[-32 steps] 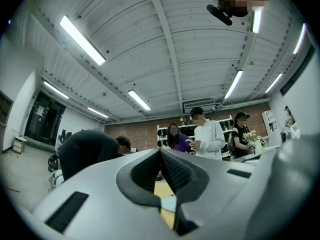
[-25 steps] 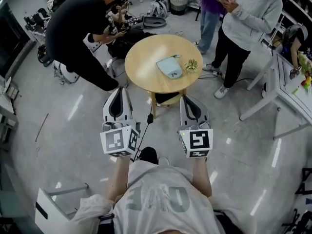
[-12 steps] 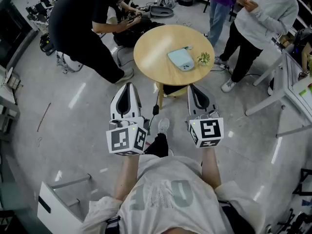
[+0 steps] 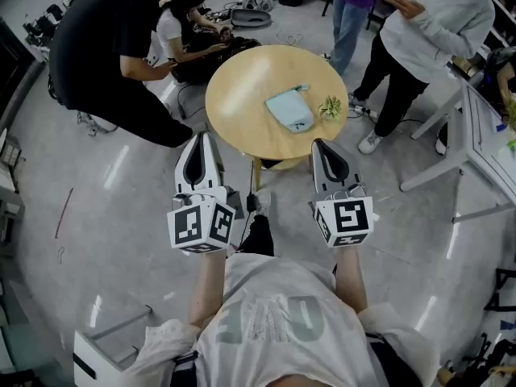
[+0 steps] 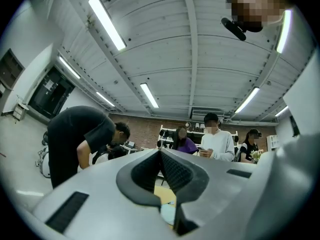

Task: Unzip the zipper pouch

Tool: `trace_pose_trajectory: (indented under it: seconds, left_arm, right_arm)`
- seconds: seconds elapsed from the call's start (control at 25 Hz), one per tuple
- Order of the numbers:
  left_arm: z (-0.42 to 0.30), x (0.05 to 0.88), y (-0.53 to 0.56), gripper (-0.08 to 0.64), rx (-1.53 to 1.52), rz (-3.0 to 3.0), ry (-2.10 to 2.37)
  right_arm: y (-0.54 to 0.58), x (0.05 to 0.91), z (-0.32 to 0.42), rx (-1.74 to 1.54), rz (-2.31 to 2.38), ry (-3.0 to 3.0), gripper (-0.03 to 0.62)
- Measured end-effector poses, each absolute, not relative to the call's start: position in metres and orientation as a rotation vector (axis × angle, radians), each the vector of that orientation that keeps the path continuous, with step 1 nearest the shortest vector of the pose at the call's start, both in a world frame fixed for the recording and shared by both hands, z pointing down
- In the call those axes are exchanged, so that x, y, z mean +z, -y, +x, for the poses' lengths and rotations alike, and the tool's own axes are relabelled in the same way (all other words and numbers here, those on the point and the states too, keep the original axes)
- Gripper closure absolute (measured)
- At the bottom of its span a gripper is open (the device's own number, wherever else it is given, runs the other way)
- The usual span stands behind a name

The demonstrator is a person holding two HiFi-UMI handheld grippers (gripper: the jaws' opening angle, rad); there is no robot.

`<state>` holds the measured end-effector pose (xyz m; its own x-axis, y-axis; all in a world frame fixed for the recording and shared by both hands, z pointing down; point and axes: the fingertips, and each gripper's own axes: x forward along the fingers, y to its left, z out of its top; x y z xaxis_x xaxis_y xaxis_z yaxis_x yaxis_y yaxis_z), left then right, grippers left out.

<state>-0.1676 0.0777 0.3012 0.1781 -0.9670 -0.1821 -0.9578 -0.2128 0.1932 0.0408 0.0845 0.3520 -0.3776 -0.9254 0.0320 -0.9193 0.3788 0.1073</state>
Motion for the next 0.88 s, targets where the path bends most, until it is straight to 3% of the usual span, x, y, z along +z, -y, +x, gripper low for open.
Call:
trace_pose_trajectory:
  seconds: [0.56, 0.88]
  left_arm:
    - [-0.155, 0.354, 0.175, 0.534, -0.369, 2.334, 1.73]
    - [-0.154, 0.363, 0.262, 0.534, -0.376, 2.315, 1.682]
  right_arm:
    - [0.138, 0.368, 0.038, -0.093, 1.717, 2.403, 0.565]
    - [0.219, 0.378, 0.024, -0.047, 1.69, 2.406, 0.565]
